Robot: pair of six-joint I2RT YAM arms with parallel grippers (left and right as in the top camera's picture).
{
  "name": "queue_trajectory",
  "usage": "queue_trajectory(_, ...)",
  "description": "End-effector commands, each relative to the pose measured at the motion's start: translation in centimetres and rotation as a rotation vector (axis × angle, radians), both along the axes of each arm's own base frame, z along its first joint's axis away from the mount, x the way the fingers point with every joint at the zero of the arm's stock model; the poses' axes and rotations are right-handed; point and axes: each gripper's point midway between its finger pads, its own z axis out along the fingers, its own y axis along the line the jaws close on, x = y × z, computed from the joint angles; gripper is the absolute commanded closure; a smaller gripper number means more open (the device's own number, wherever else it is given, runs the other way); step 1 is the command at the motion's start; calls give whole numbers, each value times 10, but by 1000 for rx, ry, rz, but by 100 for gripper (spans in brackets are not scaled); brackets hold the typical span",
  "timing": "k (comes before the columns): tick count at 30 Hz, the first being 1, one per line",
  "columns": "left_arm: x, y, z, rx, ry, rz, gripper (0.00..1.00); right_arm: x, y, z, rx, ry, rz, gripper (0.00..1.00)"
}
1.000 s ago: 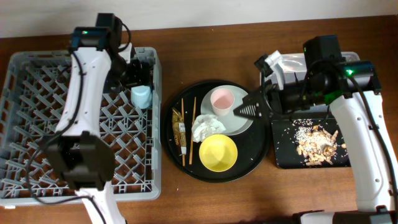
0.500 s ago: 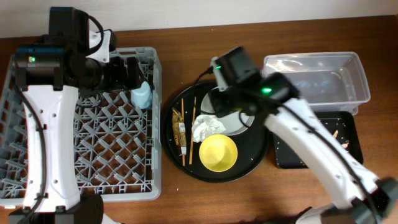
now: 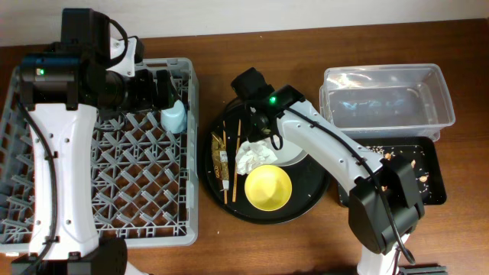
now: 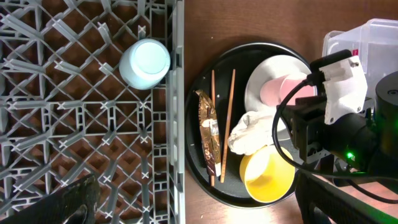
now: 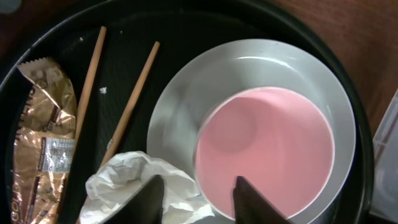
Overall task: Sort waste into correct bins and load items into the dishwasher rack
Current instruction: 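Grasp the pink cup with the right gripper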
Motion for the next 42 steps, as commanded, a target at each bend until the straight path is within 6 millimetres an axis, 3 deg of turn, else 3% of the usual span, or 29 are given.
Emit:
queue_trajectory(1, 1, -1, 0, -5, -2, -13, 1, 2, -2, -2, -18, -9, -12, 71)
queue_trajectory(7, 1, -1, 0, -5, -2, -13, 1, 2, -3, -18, -37, 20, -12, 73)
queue_trajectory(17, 1, -1, 0, -5, -2, -13, 1, 2, -3, -21, -41, 25, -12, 81)
queue_trajectory(30, 1, -1, 0, -5, -2, -13, 1, -3, -5, -26, -55, 46, -12, 81)
queue_trajectory(36, 1, -1, 0, -5, -2, -13, 1, -7, -13, -37, -85, 51, -17, 81)
queue_trajectory(42, 1, -1, 0, -5, -2, -13, 1, -5, -17, -30, -112, 41, -21, 88)
